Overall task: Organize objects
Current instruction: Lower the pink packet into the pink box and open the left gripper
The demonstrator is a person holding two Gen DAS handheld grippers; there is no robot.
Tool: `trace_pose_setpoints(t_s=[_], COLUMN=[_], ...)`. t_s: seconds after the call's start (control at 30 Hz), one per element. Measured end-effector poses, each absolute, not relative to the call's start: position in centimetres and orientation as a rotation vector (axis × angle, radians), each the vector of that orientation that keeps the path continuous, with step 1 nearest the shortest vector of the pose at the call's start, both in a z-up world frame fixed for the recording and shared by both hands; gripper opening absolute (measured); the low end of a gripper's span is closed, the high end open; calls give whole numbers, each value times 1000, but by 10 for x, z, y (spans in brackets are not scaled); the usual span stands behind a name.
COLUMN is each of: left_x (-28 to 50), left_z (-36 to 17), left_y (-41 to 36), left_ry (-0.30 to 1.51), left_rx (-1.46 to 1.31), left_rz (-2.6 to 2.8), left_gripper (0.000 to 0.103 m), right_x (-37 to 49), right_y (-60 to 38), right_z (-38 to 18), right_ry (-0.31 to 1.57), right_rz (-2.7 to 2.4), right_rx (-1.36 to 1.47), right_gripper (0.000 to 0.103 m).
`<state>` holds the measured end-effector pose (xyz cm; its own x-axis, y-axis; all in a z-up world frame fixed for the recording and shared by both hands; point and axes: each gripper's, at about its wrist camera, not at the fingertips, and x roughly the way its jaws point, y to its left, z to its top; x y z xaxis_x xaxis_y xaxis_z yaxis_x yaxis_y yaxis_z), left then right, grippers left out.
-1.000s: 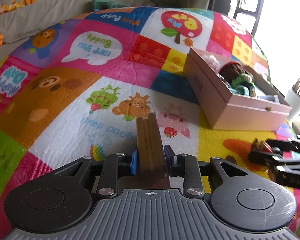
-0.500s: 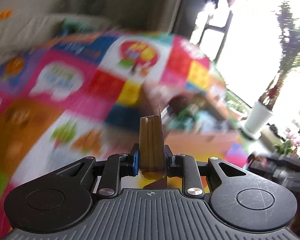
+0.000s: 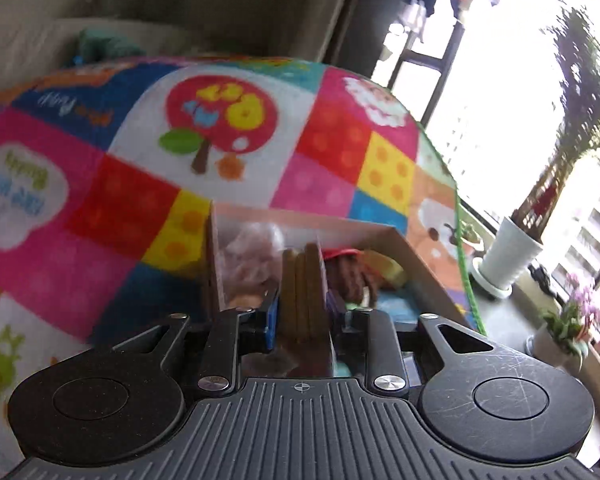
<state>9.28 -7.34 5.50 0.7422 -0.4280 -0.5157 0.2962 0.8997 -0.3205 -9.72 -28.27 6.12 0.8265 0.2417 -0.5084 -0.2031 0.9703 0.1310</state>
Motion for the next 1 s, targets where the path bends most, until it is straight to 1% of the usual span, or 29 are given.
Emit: trace_pose_setpoints(t_s=[0.1, 0.23, 0.37, 0.5, 0.67, 0.77, 0.87, 1.0], left_x=[83, 64, 51, 61, 81, 81, 62, 20], left_z=[54, 66, 68, 60, 54, 55, 60, 61], left_y=[-57, -37, -36, -54, -73, -68, -50, -25], left_ry=[579, 526, 571, 632, 619, 617, 570, 531], left_rx=[-297, -341, -343, -329, -288, -330, -394, -313], left_rz=[-384, -352, -412, -442, -436, -450, -477, -487], left_gripper=[28, 27, 26, 26, 26, 25, 25, 25], right_x=[-94, -90, -90, -89, -93, -92, -90, -81], right_y=[-285, -282, -279, -274, -274, -278, -284, -293], right_z=[56, 53, 54, 54, 55, 53, 53, 65], right_ry=[568, 579, 580, 587, 581, 593, 601, 608], right_rz=[235, 238, 246, 249, 251, 229, 219, 223], right_rx=[82, 88, 83, 77, 62, 67, 88, 127], right_gripper=[54, 54, 54, 54, 54, 54, 54, 54])
